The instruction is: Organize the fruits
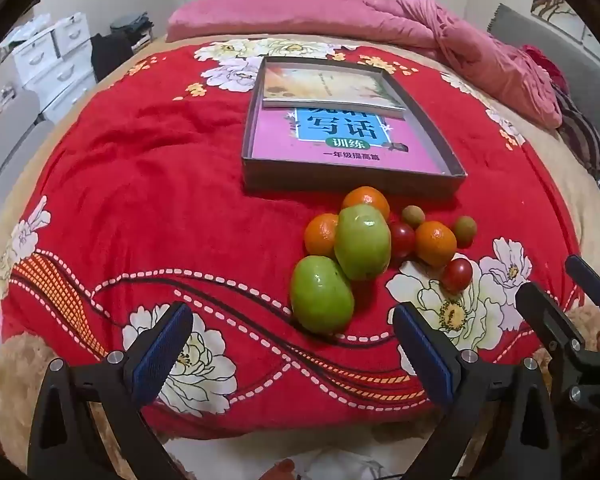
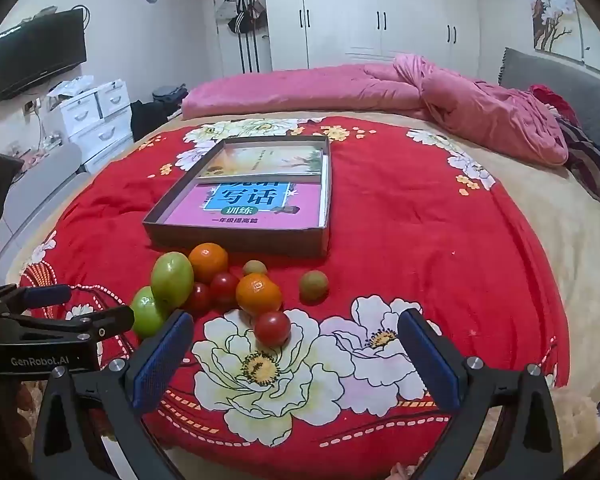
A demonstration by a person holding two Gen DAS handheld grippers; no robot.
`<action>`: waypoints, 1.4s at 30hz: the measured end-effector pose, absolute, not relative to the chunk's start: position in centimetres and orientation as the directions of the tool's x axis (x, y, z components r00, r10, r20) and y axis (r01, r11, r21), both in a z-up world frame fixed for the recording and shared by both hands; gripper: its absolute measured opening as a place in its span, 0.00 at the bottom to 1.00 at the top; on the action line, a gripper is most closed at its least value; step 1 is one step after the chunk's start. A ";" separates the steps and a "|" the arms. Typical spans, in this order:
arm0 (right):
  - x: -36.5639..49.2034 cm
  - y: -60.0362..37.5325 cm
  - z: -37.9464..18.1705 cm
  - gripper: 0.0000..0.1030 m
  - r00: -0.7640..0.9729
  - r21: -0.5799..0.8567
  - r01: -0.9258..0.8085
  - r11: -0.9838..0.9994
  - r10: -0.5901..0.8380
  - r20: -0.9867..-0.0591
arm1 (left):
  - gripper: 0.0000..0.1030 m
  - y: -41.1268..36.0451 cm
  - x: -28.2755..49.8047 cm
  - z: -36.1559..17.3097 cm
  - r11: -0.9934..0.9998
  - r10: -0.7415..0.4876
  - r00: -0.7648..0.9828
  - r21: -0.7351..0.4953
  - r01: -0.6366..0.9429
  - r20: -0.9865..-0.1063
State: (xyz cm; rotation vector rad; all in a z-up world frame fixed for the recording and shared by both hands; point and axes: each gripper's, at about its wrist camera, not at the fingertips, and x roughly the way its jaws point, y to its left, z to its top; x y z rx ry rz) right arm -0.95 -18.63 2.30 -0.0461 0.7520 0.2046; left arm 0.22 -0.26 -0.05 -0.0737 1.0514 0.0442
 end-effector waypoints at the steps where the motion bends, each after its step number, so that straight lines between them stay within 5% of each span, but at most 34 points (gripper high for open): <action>1: -0.9 -18.7 2.3 1.00 0.707 0.036 -0.202 0.979 0.171 -0.686 | 0.97 -0.3 0.3 0.0 0.997 -0.005 0.493 -0.043 -0.066 -0.870; 42: -1.3 -18.4 3.0 1.00 0.729 0.019 -0.202 0.979 0.163 -0.665 | 0.97 0.0 -0.7 1.5 0.994 -0.040 0.572 -0.088 -0.057 -0.820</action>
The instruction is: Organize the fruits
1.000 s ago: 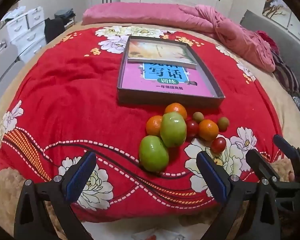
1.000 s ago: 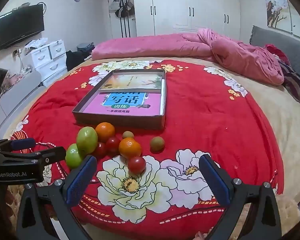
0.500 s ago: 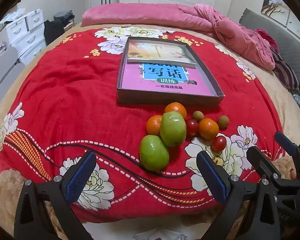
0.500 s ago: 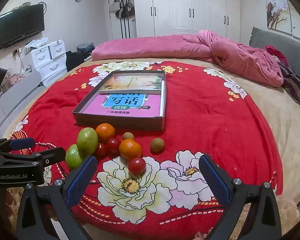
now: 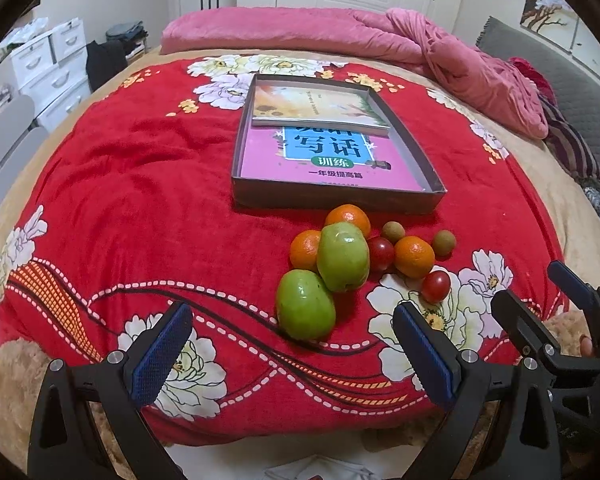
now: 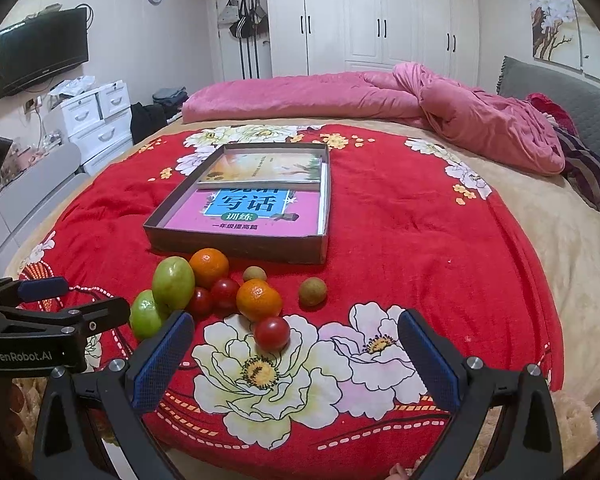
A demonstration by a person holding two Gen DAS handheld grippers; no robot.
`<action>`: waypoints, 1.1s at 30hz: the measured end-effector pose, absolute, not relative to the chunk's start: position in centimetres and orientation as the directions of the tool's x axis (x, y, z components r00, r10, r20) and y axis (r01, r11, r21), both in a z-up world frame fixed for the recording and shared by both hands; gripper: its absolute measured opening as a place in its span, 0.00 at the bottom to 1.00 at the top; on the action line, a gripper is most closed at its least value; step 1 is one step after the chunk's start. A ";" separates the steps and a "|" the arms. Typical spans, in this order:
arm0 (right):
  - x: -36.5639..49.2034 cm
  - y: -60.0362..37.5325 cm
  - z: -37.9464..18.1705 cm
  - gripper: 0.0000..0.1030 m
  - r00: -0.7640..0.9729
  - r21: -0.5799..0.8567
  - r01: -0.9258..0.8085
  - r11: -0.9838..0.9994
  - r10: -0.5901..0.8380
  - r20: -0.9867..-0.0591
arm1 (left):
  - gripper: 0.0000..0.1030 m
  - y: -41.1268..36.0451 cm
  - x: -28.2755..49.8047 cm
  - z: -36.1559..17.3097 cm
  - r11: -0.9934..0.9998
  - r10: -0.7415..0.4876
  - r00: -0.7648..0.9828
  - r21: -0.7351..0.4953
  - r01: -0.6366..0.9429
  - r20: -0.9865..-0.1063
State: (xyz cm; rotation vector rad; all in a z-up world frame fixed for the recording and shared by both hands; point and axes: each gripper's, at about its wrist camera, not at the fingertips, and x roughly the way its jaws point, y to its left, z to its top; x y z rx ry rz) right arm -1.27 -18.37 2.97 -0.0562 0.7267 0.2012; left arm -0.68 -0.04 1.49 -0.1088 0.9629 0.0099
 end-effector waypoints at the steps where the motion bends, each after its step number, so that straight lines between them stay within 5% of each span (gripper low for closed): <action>1: -1.3 -18.4 3.0 1.00 0.729 0.018 -0.204 0.979 0.164 -0.665 | 0.97 -0.1 -0.7 1.5 0.995 -0.040 0.571 -0.088 -0.056 -0.820; 33: -1.2 -18.2 2.9 1.00 0.728 0.015 -0.208 0.978 0.165 -0.665 | 0.97 0.1 -0.6 1.4 0.994 -0.043 0.571 -0.091 -0.056 -0.820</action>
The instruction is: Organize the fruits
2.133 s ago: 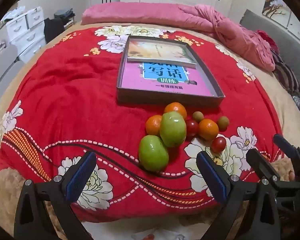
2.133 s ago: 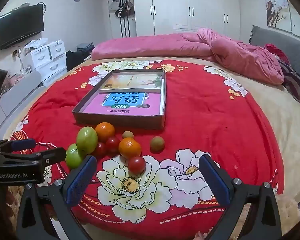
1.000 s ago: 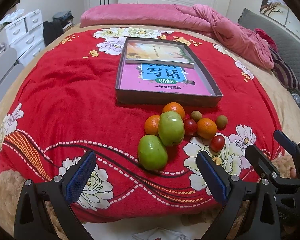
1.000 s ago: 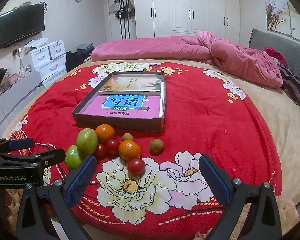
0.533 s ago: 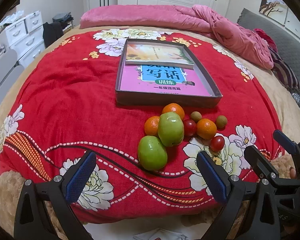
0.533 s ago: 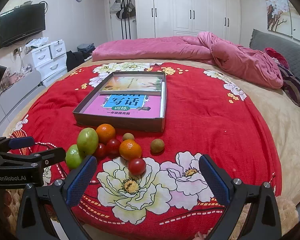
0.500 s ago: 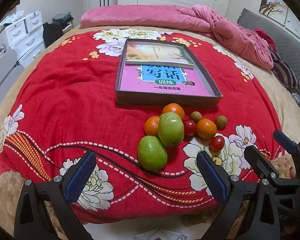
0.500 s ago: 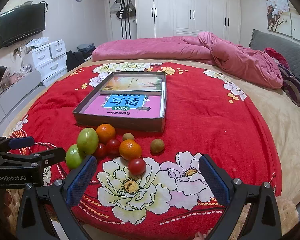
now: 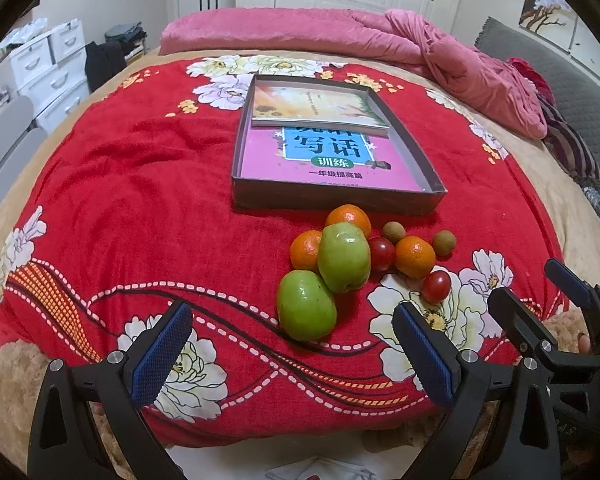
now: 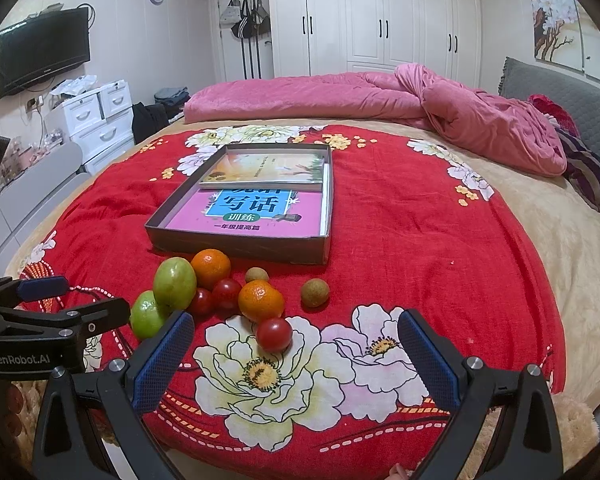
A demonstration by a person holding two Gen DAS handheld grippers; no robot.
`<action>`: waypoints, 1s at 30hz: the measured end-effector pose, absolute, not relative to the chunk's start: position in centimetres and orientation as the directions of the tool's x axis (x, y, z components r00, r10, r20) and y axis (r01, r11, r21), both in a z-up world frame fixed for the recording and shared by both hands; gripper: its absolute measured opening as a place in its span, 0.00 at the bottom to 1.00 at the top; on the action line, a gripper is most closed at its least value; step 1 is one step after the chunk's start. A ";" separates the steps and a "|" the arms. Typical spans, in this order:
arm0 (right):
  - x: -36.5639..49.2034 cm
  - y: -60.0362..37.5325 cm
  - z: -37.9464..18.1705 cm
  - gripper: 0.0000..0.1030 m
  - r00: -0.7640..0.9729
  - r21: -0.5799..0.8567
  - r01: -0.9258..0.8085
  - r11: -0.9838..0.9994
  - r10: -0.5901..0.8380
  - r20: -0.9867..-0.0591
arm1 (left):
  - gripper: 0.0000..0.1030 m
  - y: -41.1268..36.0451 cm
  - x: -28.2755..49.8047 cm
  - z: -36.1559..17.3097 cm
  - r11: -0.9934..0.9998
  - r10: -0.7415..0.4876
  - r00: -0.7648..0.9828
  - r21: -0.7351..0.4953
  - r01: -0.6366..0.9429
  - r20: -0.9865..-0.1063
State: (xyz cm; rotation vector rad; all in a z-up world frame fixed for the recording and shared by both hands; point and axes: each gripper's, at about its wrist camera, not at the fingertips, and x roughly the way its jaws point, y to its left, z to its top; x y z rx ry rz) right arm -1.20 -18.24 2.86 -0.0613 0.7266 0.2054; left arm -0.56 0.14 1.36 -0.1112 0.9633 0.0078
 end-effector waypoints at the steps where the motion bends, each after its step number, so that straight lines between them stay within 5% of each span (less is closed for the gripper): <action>1: -1.1 -18.2 2.8 1.00 0.726 0.016 -0.207 0.978 0.165 -0.668 | 0.97 0.3 -0.5 1.2 0.994 -0.044 0.566 -0.094 -0.060 -0.823; 30: 3.3 -17.4 -2.3 0.97 0.577 0.026 -0.215 0.976 0.148 -0.803 | 0.97 -0.9 4.4 -0.6 0.990 -0.140 0.470 -0.129 0.055 -0.871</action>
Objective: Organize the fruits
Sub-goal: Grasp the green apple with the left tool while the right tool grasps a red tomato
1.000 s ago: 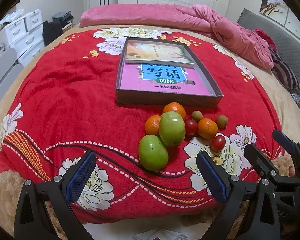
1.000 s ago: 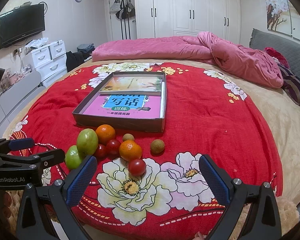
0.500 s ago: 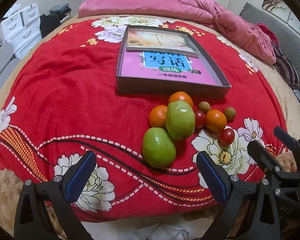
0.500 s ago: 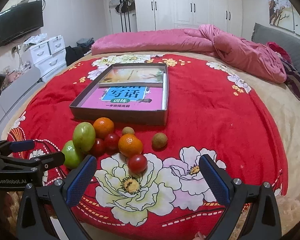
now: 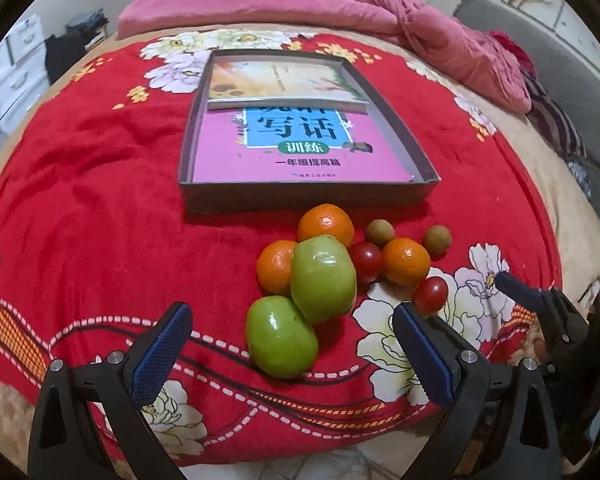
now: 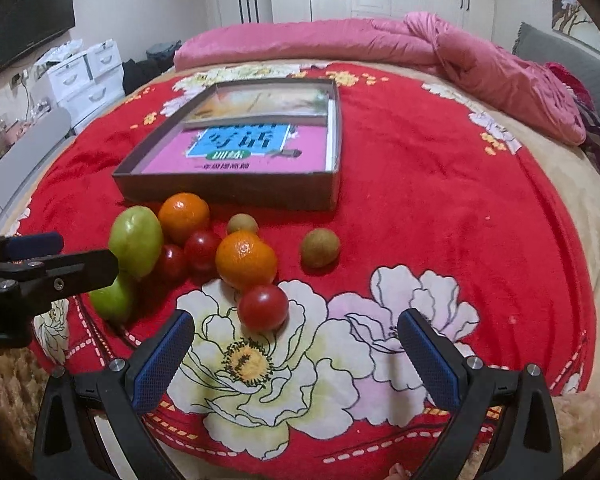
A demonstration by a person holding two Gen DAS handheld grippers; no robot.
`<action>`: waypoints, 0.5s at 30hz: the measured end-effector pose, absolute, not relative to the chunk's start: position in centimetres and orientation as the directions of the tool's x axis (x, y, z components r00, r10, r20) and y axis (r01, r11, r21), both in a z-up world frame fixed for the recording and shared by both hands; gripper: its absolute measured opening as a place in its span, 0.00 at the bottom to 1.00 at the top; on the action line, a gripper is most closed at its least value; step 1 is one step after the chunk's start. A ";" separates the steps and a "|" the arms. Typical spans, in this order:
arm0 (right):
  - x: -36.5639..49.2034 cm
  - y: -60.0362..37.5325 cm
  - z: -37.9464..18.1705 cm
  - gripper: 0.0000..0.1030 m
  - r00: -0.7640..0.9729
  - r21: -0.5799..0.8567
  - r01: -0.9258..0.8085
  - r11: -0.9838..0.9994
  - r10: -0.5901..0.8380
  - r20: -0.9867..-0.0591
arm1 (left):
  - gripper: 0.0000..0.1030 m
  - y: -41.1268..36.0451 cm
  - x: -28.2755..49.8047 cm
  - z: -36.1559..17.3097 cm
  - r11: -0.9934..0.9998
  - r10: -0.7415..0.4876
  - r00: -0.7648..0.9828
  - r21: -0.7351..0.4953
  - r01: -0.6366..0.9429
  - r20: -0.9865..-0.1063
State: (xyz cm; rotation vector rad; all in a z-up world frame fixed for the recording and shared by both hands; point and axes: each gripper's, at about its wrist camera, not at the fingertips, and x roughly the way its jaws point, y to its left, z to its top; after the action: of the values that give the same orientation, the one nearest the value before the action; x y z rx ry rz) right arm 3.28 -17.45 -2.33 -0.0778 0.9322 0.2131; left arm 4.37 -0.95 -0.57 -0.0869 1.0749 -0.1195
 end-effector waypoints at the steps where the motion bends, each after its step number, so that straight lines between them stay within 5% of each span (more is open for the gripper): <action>1: 3.5 -17.4 -2.6 0.93 0.573 0.020 -0.216 0.976 0.144 -0.807 | 0.97 -1.0 4.5 -0.6 0.990 -0.139 0.465 -0.127 0.058 -0.874; 6: 4.1 -17.0 -3.6 0.73 0.535 0.025 -0.244 0.970 0.156 -0.830 | 0.95 -1.2 5.1 -0.8 0.988 -0.155 0.445 -0.139 0.067 -0.882; 10: 4.3 -16.4 -3.9 0.59 0.532 0.027 -0.273 0.962 0.174 -0.828 | 0.66 -1.5 5.6 -1.0 0.986 -0.167 0.428 -0.138 0.097 -0.888; 15: 4.5 -16.1 -4.2 0.43 0.526 0.024 -0.286 0.958 0.178 -0.832 | 0.64 -1.9 6.2 -1.5 0.988 -0.147 0.418 -0.115 0.100 -0.897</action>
State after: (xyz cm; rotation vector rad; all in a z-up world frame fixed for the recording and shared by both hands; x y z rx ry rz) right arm 4.46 -16.13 -4.20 -0.1212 0.9786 0.2783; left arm 6.16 -1.93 -1.53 -0.0459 1.1291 -0.1547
